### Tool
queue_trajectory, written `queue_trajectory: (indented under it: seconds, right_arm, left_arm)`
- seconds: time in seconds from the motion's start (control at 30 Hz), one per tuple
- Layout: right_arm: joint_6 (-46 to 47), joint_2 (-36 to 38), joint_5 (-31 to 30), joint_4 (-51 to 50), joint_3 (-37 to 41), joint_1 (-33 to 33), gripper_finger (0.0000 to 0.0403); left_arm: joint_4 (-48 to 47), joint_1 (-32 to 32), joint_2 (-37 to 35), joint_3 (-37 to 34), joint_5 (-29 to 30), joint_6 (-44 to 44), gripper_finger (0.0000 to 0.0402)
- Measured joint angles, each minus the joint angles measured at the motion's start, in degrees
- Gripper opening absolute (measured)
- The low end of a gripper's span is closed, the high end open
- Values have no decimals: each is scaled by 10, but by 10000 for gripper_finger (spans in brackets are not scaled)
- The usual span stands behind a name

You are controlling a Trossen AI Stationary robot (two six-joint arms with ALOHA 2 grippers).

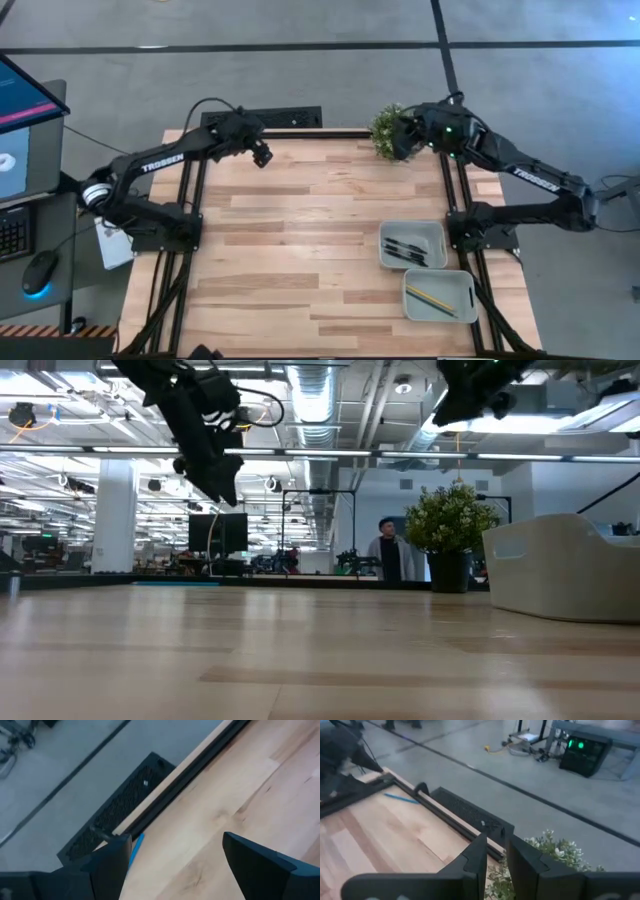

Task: Sort pens & pencils
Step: Put the blue pencil into the bottom gray bin

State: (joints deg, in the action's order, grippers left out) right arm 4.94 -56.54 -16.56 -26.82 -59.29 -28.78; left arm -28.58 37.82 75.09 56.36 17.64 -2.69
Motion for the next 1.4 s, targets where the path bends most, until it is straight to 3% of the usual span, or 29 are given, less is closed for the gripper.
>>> queue_trajectory:
  seconds: [0.33, 0.5, 0.77, 0.87, 1.17, 1.4]
  right_arm:
    - [-25, -83, 3, 80, 0, -6, 93]
    - [-36, -103, 43, 117, 0, -6, 93]
    - [-54, -102, 68, 141, 0, -9, 93]
    - [-54, -101, 86, 149, 0, -15, 93]
    - [-49, -101, 123, 158, 0, -12, 93]
    - [-35, -101, 129, 162, 0, -12, 93]
  left_arm:
    - [-4, 9, 6, 0, 22, -2, 305]
    - [-12, 23, 6, 0, 20, -36, 305]
    - [-43, 108, 11, 0, -79, 6, 305]
    - [-61, 132, 11, 0, -76, 34, 305]
    - [-73, 161, 12, 0, -67, 4, 304]
    - [-87, 172, 96, 9, -44, 9, 304]
